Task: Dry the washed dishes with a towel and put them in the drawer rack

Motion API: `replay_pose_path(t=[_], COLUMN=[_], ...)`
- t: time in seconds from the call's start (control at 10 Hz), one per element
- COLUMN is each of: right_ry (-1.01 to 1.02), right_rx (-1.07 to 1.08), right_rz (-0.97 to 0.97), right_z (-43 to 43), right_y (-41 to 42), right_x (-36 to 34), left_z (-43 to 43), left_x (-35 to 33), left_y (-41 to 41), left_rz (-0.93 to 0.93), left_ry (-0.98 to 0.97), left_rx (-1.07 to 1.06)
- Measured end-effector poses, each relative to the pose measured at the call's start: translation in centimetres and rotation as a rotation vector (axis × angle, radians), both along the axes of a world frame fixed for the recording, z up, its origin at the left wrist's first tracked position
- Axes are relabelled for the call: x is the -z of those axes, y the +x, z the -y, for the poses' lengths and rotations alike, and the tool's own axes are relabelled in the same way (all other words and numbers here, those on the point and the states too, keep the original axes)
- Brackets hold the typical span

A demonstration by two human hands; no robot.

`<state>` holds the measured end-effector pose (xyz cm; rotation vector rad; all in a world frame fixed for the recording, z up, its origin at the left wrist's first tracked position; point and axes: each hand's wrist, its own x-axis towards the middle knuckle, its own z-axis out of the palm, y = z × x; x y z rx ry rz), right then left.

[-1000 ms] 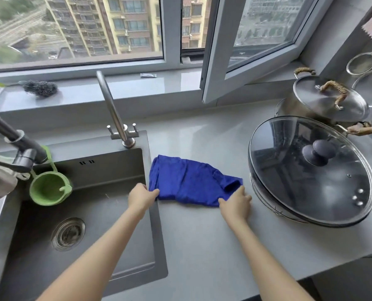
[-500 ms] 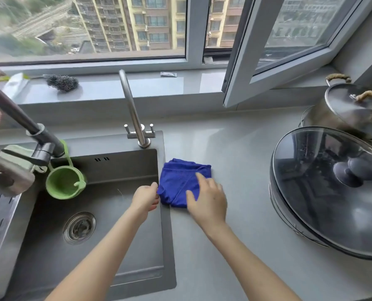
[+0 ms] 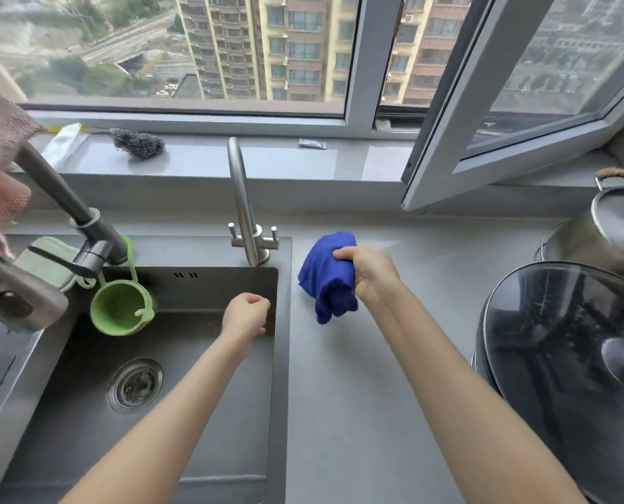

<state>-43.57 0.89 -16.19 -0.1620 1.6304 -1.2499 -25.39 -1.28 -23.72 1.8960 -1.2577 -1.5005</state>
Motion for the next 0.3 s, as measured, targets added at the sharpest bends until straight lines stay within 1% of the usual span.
replay_pose_path(t=[0.1, 0.2, 0.3], right_ry=[-0.032, 0.059, 0.308], right_rx=[0.018, 0.0, -0.148], right_rz=[0.017, -0.111, -0.623], right_z=[2.5, 3.2, 1.5], right_y=[-2.0, -4.2, -5.4], right_x=[-1.1, 1.1, 3.2], left_z=[1.1, 1.3, 1.0], left_x=[-0.5, -1.3, -1.7], left_y=[0.4, 0.8, 1.1], left_rz=[-0.029, -0.04, -0.019], left_ry=[-0.023, -0.022, -0.057], left_rx=[-0.057, -0.074, -0.065])
